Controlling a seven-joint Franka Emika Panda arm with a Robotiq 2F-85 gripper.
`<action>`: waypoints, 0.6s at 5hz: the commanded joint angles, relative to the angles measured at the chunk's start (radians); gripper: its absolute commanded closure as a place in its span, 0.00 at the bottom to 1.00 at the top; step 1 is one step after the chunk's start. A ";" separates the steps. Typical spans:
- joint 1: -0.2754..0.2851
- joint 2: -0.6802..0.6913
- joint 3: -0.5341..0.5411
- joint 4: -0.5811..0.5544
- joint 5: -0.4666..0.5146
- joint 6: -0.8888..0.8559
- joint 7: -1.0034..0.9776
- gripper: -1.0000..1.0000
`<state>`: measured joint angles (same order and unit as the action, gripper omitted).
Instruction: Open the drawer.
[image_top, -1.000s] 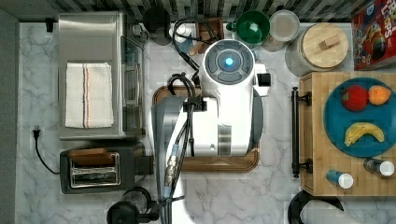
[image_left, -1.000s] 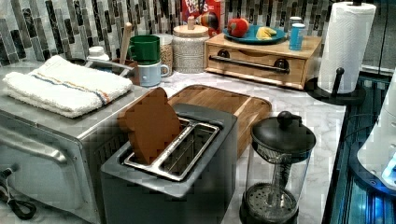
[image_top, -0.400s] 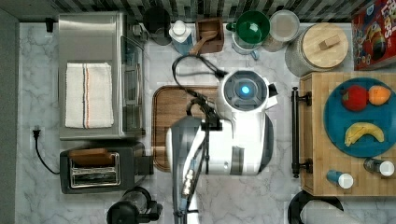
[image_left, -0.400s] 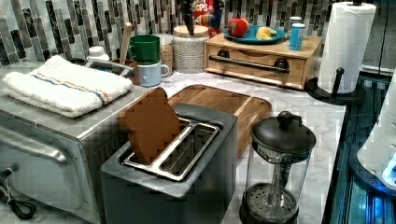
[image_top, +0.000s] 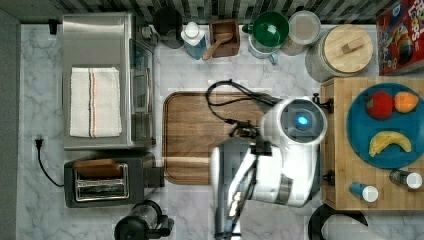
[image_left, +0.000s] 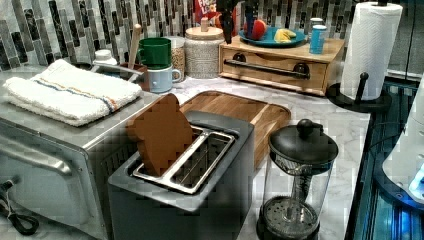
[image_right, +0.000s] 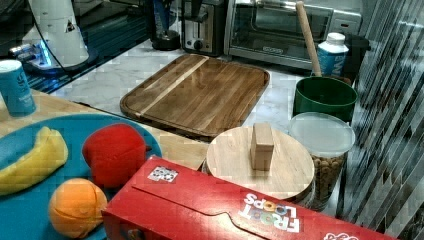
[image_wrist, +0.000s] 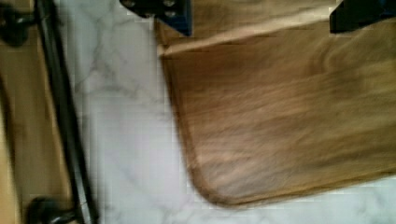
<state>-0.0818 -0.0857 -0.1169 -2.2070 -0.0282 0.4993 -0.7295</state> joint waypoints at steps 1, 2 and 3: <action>-0.064 0.013 -0.057 -0.031 -0.059 0.203 -0.282 0.00; -0.075 0.040 -0.070 -0.017 -0.063 0.215 -0.343 0.00; -0.080 0.065 -0.092 -0.018 -0.060 0.256 -0.419 0.00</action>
<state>-0.1774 -0.0287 -0.2299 -2.2422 -0.0682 0.7324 -1.0625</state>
